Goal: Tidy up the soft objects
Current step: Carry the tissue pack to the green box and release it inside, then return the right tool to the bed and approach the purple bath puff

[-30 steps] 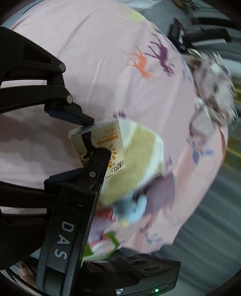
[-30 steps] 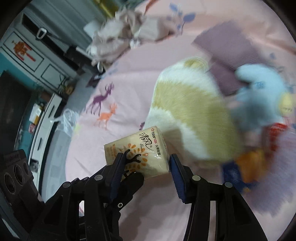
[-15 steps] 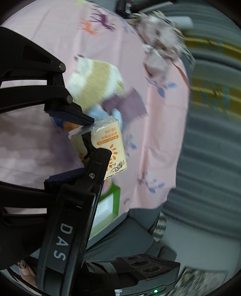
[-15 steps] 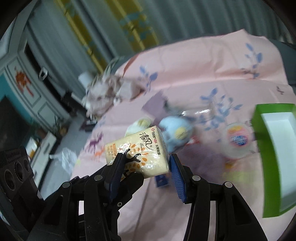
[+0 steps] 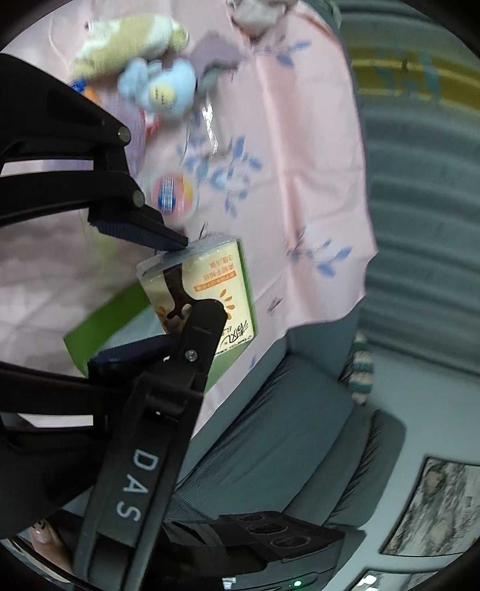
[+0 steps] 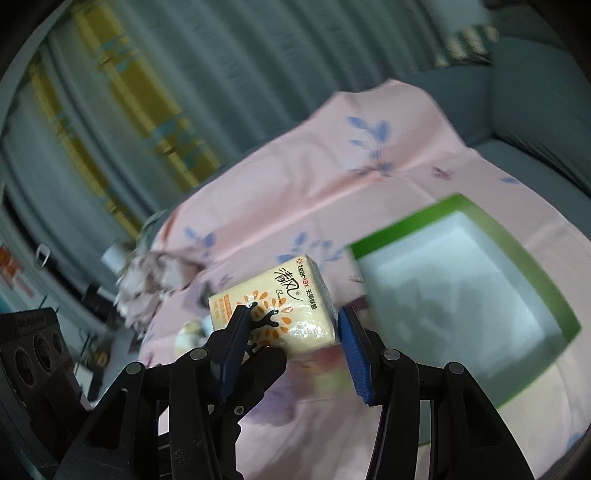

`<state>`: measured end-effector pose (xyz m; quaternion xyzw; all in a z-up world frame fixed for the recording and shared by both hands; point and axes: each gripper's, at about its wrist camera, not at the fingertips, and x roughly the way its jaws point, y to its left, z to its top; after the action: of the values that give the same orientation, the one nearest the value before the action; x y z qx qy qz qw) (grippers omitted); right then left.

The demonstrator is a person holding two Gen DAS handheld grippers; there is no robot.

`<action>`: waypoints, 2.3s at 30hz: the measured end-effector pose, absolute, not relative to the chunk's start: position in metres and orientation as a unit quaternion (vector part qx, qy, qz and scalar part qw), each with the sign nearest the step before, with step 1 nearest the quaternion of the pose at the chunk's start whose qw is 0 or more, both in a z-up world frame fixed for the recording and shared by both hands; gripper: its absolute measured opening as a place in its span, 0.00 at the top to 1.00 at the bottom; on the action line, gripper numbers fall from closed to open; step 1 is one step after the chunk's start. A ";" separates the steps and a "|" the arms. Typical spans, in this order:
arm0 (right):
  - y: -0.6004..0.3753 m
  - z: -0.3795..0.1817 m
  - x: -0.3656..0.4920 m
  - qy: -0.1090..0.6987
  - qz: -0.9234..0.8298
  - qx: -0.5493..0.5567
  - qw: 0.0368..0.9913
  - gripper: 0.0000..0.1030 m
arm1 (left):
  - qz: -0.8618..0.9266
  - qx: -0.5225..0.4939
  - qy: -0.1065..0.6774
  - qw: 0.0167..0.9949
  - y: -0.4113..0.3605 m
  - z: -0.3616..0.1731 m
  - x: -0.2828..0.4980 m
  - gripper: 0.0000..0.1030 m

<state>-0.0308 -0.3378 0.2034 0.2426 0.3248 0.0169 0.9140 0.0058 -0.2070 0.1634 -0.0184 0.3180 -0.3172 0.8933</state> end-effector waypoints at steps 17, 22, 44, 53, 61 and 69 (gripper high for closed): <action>-0.420 0.154 -0.032 0.363 -0.158 0.304 0.866 0.62 | -0.379 -0.009 0.418 0.825 -0.294 0.104 0.037 0.55; -0.426 0.158 -0.040 0.355 -0.178 0.313 0.863 0.62 | -0.373 -0.018 0.426 0.824 -0.292 0.104 0.037 0.37; -0.328 0.220 -0.036 0.308 -0.079 0.219 0.922 0.14 | -0.220 -0.147 0.330 0.906 -0.075 0.169 -0.006 0.01; -0.257 0.190 -0.001 0.383 0.008 0.171 0.908 0.14 | -0.103 -0.162 0.345 0.919 0.014 0.133 -0.022 0.01; -0.203 0.120 0.030 0.490 0.043 0.162 0.856 0.14 | -0.031 -0.183 0.394 0.900 0.052 0.079 -0.009 0.01; -0.174 0.075 0.045 0.531 0.041 0.152 0.832 0.14 | -0.030 -0.177 0.403 0.897 0.060 0.071 -0.009 0.01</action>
<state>0.0454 -0.1737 0.0748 0.1523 0.5311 0.0414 0.8325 -0.0086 0.0600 0.0710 -0.1767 0.4030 -0.0305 0.8975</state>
